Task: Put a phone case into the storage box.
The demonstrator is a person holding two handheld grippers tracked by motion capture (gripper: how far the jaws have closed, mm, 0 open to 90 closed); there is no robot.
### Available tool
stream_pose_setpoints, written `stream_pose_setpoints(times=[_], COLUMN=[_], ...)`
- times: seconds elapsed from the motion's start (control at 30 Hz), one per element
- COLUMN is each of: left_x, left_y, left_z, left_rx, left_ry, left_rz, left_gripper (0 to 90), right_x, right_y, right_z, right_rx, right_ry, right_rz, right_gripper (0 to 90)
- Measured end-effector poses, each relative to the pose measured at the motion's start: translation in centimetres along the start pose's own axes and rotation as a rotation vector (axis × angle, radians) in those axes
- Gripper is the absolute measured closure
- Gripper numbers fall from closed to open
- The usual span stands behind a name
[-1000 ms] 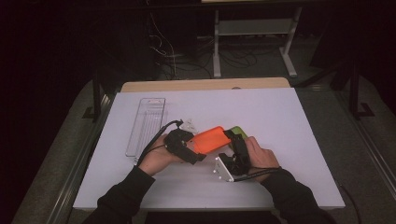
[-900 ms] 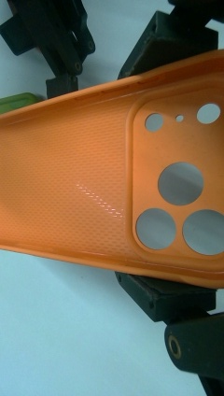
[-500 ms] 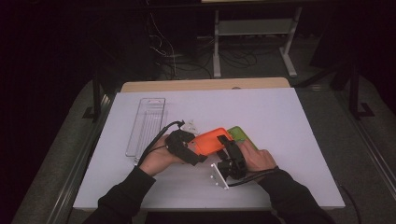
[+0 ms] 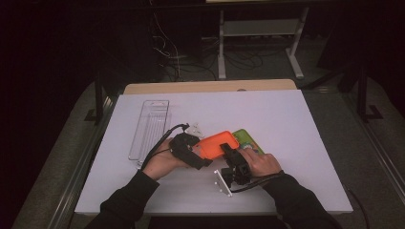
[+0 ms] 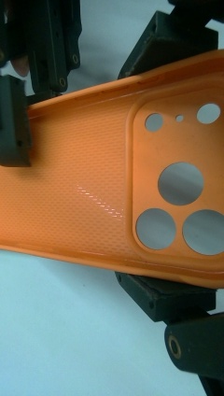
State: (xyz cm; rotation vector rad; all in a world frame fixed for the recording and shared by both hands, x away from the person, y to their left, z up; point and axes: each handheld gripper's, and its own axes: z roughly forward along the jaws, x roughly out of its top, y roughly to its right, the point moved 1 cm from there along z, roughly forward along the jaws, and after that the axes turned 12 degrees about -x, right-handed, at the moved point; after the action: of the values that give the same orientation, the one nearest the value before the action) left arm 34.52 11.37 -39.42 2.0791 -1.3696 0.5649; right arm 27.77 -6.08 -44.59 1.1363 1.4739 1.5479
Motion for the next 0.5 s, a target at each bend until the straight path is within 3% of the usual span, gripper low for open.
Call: stream_pose_setpoints(times=[0.1, 0.4, 0.5], left_x=[0.01, -0.09, -0.12], left_y=[-0.04, 0.09, -0.09], left_z=[-0.07, -0.11, -0.38], left_rx=[-0.001, 0.018, 0.021], left_ry=[0.0, 0.004, 0.014], left_rz=[0.002, 0.021, 0.011], left_gripper=[15.7, 14.3, 5.9], right_x=[0.06, 0.17, 0.05], right_y=[-0.02, -0.03, -0.01], right_z=[-0.05, -0.18, -0.16], right_rx=[-0.006, 0.005, 0.003], right_ry=[-0.002, -0.001, -0.01], right_rz=[-0.006, -0.019, -0.025], right_gripper=[77.4, 78.3, 78.3])
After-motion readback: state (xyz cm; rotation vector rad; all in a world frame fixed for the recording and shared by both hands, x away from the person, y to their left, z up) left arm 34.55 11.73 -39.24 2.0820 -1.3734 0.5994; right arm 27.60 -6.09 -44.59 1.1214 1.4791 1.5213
